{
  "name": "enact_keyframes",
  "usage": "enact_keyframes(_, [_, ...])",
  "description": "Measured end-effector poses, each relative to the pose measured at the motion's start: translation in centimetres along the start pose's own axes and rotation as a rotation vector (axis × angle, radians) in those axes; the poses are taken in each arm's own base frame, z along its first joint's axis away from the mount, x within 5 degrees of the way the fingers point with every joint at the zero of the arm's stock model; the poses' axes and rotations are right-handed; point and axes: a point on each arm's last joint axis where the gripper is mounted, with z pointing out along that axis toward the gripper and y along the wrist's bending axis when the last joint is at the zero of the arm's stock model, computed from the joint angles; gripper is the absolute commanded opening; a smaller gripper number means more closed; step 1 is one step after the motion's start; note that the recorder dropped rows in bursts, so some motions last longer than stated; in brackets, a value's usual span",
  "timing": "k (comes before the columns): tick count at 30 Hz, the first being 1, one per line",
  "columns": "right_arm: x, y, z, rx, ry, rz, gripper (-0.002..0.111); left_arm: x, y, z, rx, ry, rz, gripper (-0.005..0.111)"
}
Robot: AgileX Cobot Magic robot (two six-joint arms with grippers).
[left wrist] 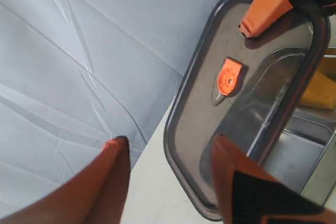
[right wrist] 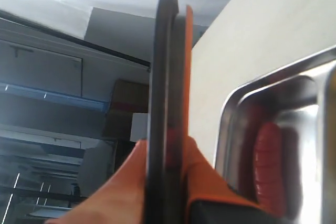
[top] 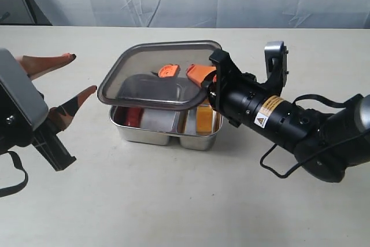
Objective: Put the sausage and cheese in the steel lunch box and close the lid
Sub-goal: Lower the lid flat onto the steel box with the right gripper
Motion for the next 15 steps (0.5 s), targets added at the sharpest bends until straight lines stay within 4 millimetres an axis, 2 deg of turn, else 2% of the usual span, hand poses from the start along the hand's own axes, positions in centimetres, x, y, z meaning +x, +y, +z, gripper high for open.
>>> enact_keyframes(7, [0.7,-2.0,0.3,0.058,0.041,0.003,-0.001,0.0,0.0,0.0,0.000,0.000,0.000,0.046])
enact_keyframes(15, [0.7,-2.8,0.3,0.116,0.030,-0.003,-0.001,0.0,0.0,0.0,0.000,0.000,0.000,0.046])
